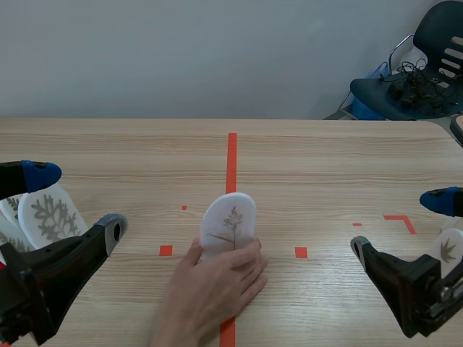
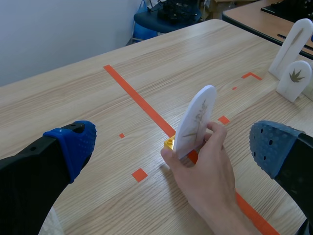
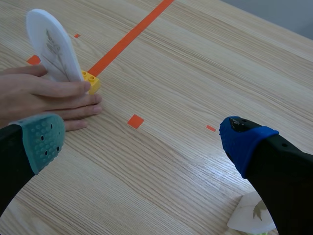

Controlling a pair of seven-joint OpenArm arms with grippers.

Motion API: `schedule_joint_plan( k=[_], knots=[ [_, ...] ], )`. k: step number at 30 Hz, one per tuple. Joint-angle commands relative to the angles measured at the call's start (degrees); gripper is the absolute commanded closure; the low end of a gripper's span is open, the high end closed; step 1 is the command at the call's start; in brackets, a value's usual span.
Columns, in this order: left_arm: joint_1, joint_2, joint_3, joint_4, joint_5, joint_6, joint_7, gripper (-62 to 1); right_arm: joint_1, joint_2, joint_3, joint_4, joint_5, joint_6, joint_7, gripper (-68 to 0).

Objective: Do the leaf sorting experiment

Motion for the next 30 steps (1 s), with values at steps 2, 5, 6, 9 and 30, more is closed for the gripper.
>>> schedule_joint_plan(
  k=[2,5,6,9,30],
  knots=[
    [-0.31,0.13,-0.11,1.07,-0.33,-0.17,-0.63,-62.3,0.55,0.24,0.57,0.9,0.35,-0.22,0.85,-67.9],
    [-0.31,0.13,-0.11,1.07,-0.33,-0.17,-0.63,-62.3,0.55,0.24,0.57,0.9,0.35,-0.22,0.85,-67.9],
    [-0.31,0.13,-0.11,1.07,-0.33,-0.17,-0.63,-62.3,0.55,0.24,0.57,0.9,0.35,-0.22,0.85,-67.9],
    [-0.31,0.13,-0.11,1.07,-0.33,-0.17,-0.63,-62.3,0.55,0.24,0.57,0.9,0.35,-0.22,0.85,-67.9],
    [-0.31,0.13,-0.11,1.07,-0.33,-0.2,-0.59,-62.3,1.05,0.24,0.57,0.9,0.35,-0.22,0.39,-67.9]
  ],
)
